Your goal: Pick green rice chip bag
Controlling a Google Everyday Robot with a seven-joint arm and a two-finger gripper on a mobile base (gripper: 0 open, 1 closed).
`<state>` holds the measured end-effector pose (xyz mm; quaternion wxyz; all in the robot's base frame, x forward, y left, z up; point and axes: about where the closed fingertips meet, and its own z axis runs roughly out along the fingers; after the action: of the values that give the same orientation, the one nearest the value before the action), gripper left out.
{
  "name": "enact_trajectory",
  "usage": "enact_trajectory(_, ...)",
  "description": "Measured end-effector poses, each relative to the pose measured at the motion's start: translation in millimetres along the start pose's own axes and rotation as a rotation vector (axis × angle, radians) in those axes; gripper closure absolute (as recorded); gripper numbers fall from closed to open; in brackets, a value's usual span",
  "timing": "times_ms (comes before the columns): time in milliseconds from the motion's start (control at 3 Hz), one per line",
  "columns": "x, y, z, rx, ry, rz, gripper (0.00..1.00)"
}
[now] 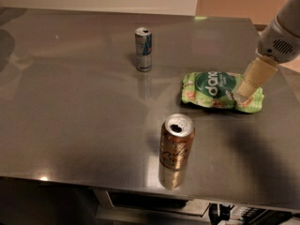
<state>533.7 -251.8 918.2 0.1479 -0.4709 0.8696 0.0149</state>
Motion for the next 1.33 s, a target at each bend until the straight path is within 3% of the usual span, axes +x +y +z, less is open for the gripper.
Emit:
enact_trajectory(667,15,-32,32,0.002,0.028,0.172,0.0)
enact_trajectory(1333,18,-37,59,-0.042,0.044,0.224,0.0)
